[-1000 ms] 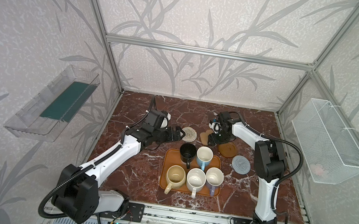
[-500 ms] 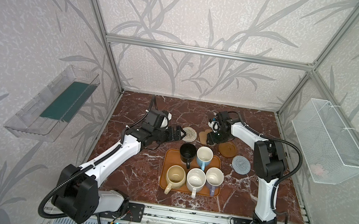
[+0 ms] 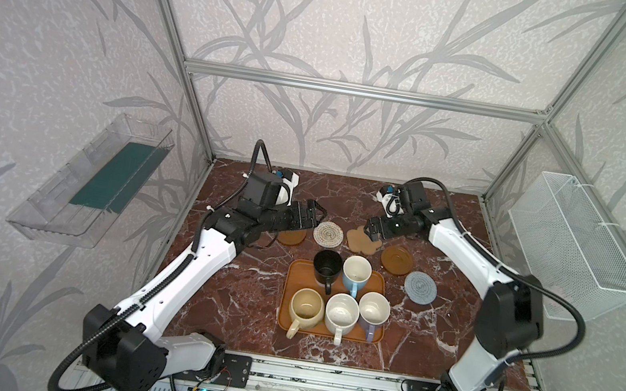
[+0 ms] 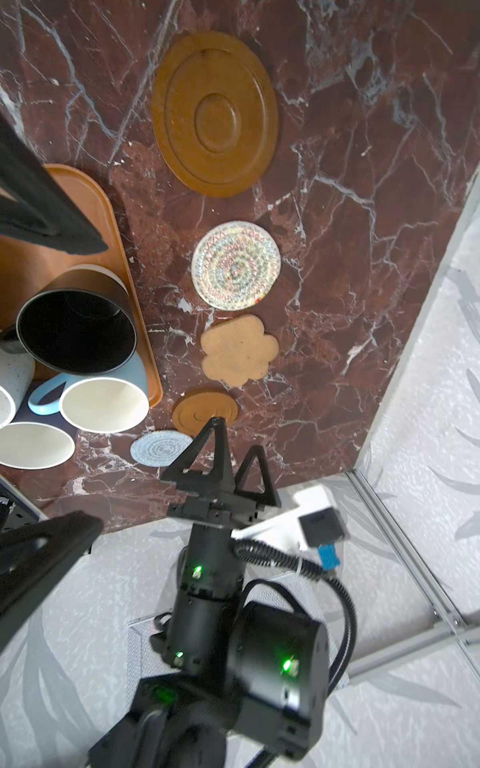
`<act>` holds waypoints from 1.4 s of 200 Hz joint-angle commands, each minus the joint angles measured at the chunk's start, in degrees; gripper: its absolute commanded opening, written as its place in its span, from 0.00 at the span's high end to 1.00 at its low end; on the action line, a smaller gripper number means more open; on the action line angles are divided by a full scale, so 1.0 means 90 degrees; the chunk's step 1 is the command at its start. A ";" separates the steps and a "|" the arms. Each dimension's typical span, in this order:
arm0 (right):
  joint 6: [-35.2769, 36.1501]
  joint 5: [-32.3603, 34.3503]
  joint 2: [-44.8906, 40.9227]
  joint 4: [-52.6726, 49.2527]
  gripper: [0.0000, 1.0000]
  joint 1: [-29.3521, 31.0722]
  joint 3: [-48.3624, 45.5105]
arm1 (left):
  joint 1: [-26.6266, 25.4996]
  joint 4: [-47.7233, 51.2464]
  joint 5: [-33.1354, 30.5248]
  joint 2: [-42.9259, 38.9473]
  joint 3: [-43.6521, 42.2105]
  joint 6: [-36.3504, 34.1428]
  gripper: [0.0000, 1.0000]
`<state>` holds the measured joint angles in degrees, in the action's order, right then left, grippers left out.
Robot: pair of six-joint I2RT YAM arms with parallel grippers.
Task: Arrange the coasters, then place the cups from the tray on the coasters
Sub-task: 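Lift right gripper off the cork coaster and lower it onto the brown ring coaster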
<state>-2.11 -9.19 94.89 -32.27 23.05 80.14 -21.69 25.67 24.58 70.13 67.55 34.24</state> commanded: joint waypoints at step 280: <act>-0.1432 0.0464 0.0792 0.1199 0.35 -0.0403 -0.2042 | -0.1439 0.0147 -0.0056 0.1800 0.1026 0.0010 0.01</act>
<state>-16.45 -5.91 99.22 -21.02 18.59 59.81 -34.46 28.08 23.94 85.62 74.98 34.26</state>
